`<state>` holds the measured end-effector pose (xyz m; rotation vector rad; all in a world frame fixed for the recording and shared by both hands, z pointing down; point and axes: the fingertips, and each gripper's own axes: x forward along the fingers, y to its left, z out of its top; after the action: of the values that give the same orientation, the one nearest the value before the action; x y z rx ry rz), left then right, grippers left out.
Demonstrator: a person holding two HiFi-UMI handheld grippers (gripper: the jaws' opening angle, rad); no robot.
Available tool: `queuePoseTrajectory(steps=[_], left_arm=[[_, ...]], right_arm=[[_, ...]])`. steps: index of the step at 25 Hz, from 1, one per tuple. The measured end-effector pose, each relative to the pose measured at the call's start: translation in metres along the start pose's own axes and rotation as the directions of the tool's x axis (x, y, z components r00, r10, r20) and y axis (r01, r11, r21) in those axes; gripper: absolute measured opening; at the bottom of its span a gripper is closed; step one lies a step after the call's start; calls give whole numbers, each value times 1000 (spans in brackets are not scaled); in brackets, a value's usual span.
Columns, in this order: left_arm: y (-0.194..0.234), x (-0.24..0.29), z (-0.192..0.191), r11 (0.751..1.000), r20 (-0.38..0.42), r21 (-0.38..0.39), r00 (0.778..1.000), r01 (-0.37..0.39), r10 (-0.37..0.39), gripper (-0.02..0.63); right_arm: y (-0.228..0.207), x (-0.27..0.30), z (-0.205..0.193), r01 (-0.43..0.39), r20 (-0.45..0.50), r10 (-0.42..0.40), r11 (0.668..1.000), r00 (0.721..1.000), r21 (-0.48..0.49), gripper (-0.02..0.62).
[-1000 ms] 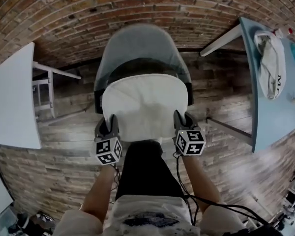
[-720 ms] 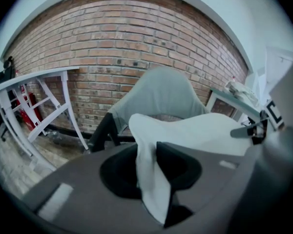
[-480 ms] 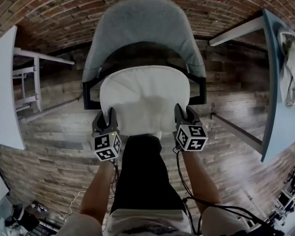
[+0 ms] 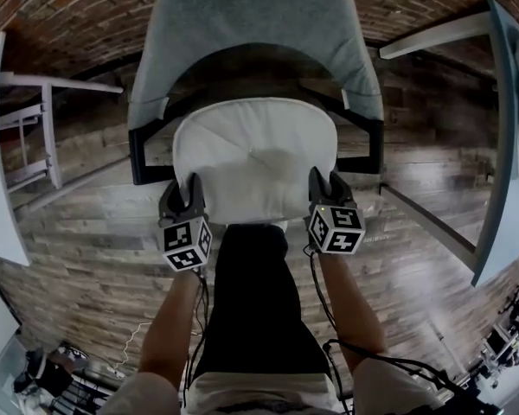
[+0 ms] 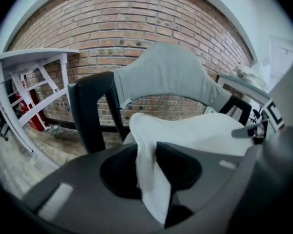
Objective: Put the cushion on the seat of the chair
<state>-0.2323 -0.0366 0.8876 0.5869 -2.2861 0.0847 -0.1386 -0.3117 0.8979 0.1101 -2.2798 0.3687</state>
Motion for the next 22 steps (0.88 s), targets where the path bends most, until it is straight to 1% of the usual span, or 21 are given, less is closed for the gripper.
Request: queuePoseTrajectory(steps=[4,9,14,22], left_arm=[[2,9,-15,1000,-17,3,1000,-8,9,88],[10,20,-36,998,-51,19,997,-53,54,92],[16,34,-50,997,-82,12,994,-72,72,95],[18,45,-63,996,-96,46,992,-80,84,95]], right_arm=[[-7,8,-9,28,3,-28,999,1000,-21,49],[-15,19,-21,69,4,-69,995,998,-66,61],[-25,30,-29,105,-6,-105,992,994,-72,75],[-32,40,-39,121,-6,-122,991,993,-63,81]])
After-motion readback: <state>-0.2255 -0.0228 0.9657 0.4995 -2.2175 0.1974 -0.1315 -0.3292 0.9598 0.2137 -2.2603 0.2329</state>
